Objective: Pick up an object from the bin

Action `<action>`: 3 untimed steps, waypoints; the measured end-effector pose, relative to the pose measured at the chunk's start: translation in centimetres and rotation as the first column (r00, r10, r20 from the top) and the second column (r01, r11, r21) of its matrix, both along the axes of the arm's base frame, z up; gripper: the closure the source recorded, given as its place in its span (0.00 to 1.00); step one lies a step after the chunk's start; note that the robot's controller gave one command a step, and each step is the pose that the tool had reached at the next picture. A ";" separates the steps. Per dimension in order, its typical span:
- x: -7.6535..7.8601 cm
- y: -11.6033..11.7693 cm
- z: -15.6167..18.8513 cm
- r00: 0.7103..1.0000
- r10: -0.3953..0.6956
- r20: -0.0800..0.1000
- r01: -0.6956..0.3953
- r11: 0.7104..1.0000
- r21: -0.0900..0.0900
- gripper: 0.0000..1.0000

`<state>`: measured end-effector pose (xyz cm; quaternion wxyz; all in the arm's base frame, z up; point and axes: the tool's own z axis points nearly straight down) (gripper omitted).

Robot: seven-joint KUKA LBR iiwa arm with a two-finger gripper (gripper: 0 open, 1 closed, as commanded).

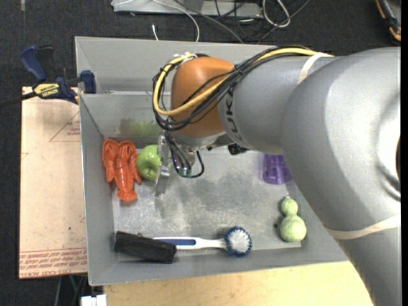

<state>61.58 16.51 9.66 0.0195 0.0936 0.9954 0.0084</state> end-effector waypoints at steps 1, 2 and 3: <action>-1.8 0.0 2.0 1.000 0.006 -0.022 -0.006 1.000 -0.007 0.00; 0.2 0.5 1.2 0.999 0.015 0.036 -0.015 1.000 0.008 0.00; -1.8 0.1 1.7 0.998 -0.068 0.016 0.068 0.998 0.007 0.00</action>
Offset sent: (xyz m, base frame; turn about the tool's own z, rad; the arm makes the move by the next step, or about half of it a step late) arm -0.0029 0.0036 0.0058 -0.0161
